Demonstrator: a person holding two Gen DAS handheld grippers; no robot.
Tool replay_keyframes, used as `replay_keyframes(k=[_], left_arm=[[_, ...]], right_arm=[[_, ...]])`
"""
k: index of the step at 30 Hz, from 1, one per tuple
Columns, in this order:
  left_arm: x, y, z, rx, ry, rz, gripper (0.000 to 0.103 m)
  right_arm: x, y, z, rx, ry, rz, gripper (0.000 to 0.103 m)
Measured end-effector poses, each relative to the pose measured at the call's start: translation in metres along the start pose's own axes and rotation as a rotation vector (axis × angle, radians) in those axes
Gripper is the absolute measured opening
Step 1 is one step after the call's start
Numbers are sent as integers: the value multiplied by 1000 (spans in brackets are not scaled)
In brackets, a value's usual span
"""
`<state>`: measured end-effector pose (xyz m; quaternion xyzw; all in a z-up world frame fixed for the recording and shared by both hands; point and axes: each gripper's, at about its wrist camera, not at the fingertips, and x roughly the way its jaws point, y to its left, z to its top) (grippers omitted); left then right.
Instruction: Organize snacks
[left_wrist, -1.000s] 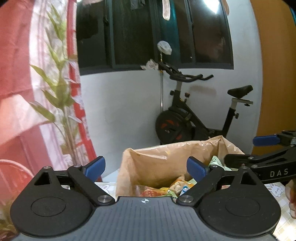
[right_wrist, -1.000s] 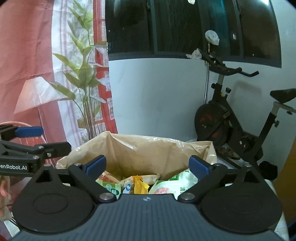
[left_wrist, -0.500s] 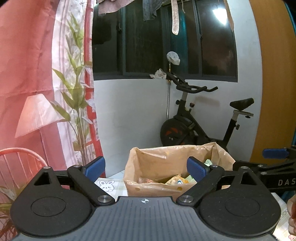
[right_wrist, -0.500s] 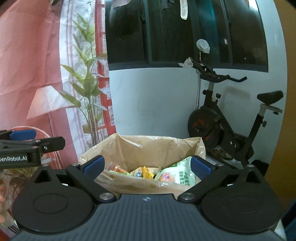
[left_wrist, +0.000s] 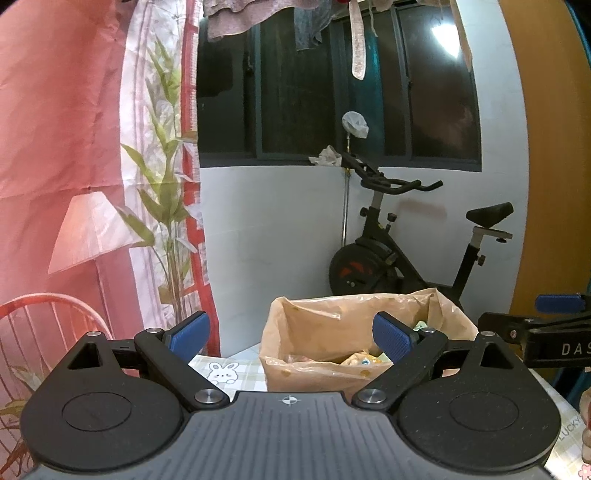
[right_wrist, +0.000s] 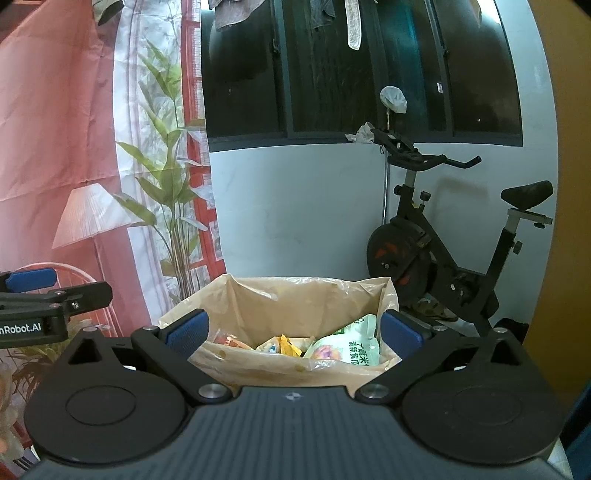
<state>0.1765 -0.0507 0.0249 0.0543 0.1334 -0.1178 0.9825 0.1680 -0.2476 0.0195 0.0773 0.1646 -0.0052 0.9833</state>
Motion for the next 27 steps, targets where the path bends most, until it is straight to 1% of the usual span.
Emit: replay_keyframes(k=[4, 27], left_arm=[[-1, 1, 0, 1, -2, 13, 96], [-1, 4, -3, -18, 14, 8, 96]], right_arm=[[-1, 0, -1, 5, 4, 2, 101], [0, 0, -4, 11, 7, 6, 101]])
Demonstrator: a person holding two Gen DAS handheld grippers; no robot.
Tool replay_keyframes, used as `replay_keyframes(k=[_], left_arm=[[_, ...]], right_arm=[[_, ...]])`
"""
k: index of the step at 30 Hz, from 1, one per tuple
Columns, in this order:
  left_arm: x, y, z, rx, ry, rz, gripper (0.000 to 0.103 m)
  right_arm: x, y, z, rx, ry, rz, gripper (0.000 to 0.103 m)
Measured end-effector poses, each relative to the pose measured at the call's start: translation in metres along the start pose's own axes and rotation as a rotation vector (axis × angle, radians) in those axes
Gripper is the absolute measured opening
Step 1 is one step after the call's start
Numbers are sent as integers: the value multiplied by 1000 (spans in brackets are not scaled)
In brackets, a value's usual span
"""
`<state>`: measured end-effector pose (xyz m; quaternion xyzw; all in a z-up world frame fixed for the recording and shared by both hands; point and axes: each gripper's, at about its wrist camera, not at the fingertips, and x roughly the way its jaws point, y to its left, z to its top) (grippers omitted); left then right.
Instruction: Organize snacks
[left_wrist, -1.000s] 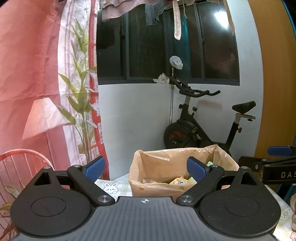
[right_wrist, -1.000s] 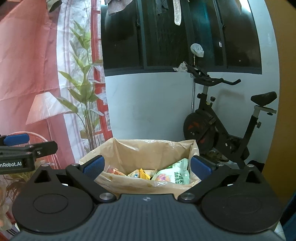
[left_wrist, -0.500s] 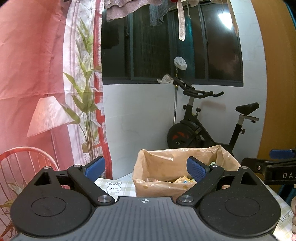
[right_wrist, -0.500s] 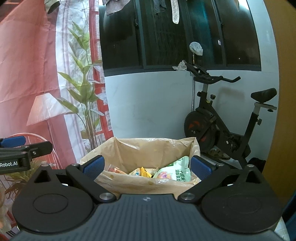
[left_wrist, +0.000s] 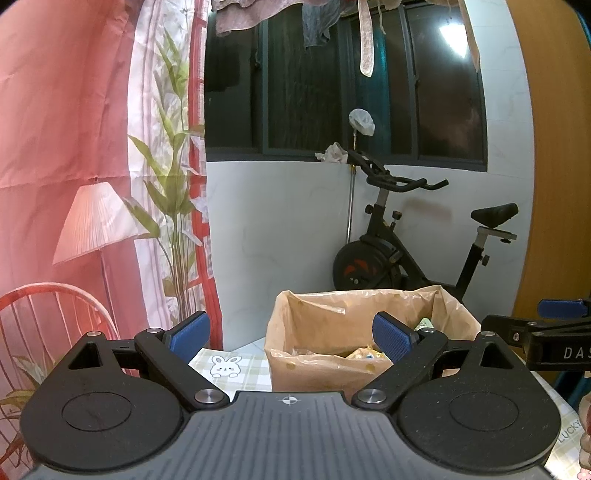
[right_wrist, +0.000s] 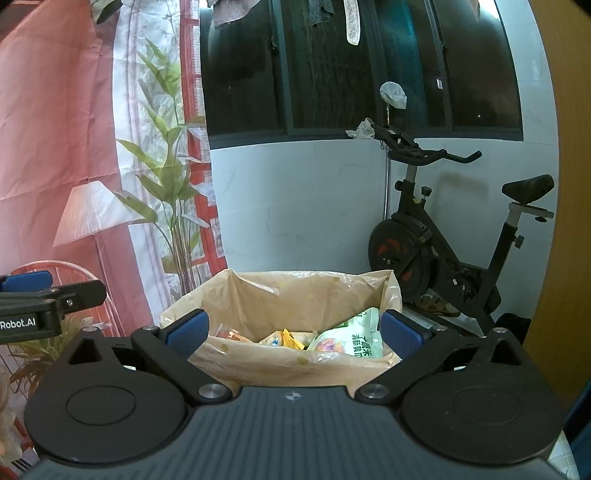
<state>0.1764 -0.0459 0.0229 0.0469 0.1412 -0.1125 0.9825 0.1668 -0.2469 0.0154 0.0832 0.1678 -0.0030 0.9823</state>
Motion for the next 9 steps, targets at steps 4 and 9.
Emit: replay_keyframes(k=[4, 9], left_arm=[[1, 1, 0, -4, -1, -1, 96], [2, 3, -1, -13, 0, 4, 96]], right_arm=[[0, 0, -1, 0, 0, 0, 101], [0, 0, -1, 1, 0, 0, 101]])
